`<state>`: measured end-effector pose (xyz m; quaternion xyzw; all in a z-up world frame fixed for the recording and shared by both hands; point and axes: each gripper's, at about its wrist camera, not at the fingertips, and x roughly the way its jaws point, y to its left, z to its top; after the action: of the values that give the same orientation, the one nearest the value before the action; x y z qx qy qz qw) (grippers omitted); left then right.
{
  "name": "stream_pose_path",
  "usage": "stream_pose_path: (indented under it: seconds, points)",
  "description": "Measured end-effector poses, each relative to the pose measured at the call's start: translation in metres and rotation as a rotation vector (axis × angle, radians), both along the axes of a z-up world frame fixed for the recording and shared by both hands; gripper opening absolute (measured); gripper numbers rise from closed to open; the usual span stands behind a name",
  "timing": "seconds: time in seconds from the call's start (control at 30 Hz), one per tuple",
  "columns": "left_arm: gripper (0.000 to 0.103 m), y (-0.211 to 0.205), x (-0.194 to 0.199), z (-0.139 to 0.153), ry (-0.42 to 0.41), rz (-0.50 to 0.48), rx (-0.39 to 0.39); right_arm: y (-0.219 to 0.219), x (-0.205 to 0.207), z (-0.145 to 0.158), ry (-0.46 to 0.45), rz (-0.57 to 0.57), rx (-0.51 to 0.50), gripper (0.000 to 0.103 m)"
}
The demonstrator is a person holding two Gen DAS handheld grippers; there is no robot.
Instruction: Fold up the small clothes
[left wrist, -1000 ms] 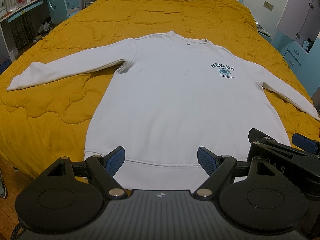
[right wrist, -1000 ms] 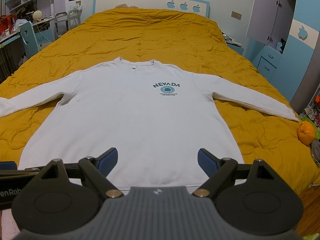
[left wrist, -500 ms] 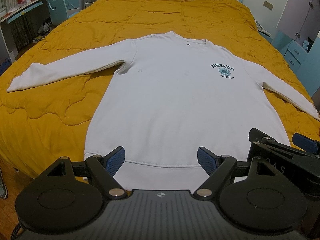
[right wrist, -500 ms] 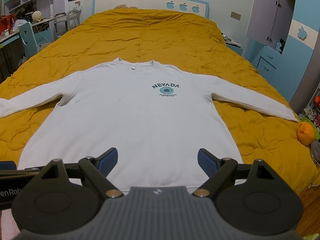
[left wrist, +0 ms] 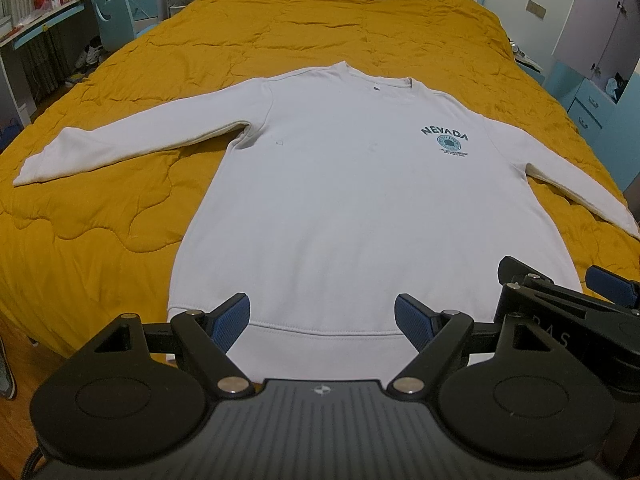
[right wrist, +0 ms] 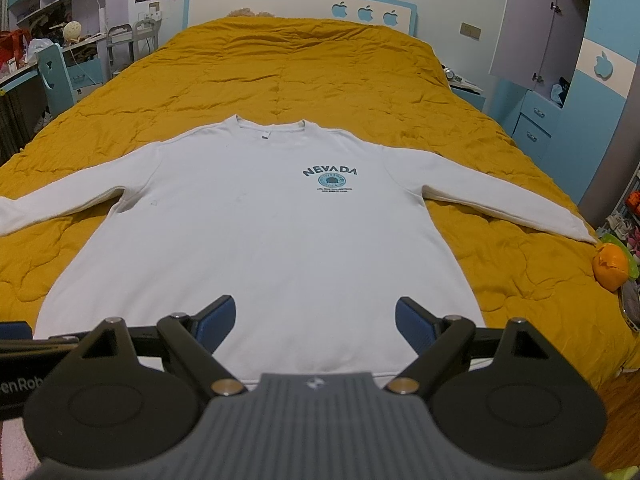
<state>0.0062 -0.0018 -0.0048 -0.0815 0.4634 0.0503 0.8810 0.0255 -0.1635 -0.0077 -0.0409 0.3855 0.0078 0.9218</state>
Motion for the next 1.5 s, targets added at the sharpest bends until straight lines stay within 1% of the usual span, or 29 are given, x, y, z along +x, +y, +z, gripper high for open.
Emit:
stream_pose_path:
  seconds: [0.47,0.6,0.7,0.73,0.77,0.8,0.83,0.87,0.93,1.0,1.07,1.13,1.2,1.27,1.33,1.37,1.5]
  points:
    - [0.096,0.002,0.007,-0.010,0.018,-0.009,-0.017,0.003,0.010,-0.007,0.027,-0.009,-0.006,0.083]
    - [0.096,0.009,0.012,-0.016,0.033,0.000,-0.043,0.005,0.017,-0.012,0.031,0.013,0.009,0.083]
    - [0.095,0.013,0.014,-0.021,0.028,0.002,-0.044,0.013,0.023,-0.017,0.028,0.041,-0.014,0.083]
    - [0.095,0.017,0.016,-0.022,0.026,0.007,-0.062,0.016,0.025,-0.017,0.017,0.052,-0.021,0.083]
    - [0.090,0.022,0.017,-0.023,0.031,0.006,-0.093,0.019,0.027,-0.016,0.002,0.067,-0.023,0.083]
    - [0.084,0.029,0.019,-0.023,0.033,0.005,-0.138,0.023,0.028,-0.015,-0.016,0.089,-0.021,0.083]
    - [0.082,0.038,0.020,-0.023,0.016,0.013,-0.193,0.027,0.030,-0.014,-0.032,0.114,-0.016,0.083]
    - [0.080,0.050,0.019,-0.023,-0.023,0.032,-0.247,0.032,0.032,-0.012,-0.058,0.151,-0.003,0.083]
    - [0.080,0.071,0.020,-0.022,-0.074,0.072,-0.302,0.041,0.036,-0.013,-0.099,0.231,0.034,0.083]
    - [0.080,0.094,0.023,-0.022,-0.110,0.119,-0.314,0.049,0.042,-0.014,-0.135,0.313,0.086,0.083]
    - [0.080,0.124,0.027,-0.025,-0.132,0.178,-0.320,0.060,0.052,-0.014,-0.130,0.387,0.127,0.083]
    - [0.075,0.156,0.030,-0.029,-0.151,0.228,-0.368,0.075,0.062,-0.012,-0.138,0.437,0.159,0.083]
    - [0.071,0.192,0.029,-0.032,-0.211,0.320,-0.402,0.092,0.075,-0.013,-0.142,0.452,0.129,0.083]
    - [0.069,0.223,0.025,-0.034,-0.273,0.406,-0.405,0.108,0.090,-0.015,-0.132,0.459,0.102,0.083]
    - [0.070,0.254,0.023,-0.039,-0.329,0.472,-0.402,0.122,0.105,-0.017,-0.133,0.463,0.111,0.083]
    - [0.070,0.269,0.023,-0.042,-0.347,0.513,-0.418,0.127,0.114,-0.020,-0.122,0.463,0.115,0.083]
    - [0.070,0.324,0.020,-0.067,-0.438,0.690,-0.565,0.156,0.133,-0.029,-0.090,0.470,0.112,0.083]
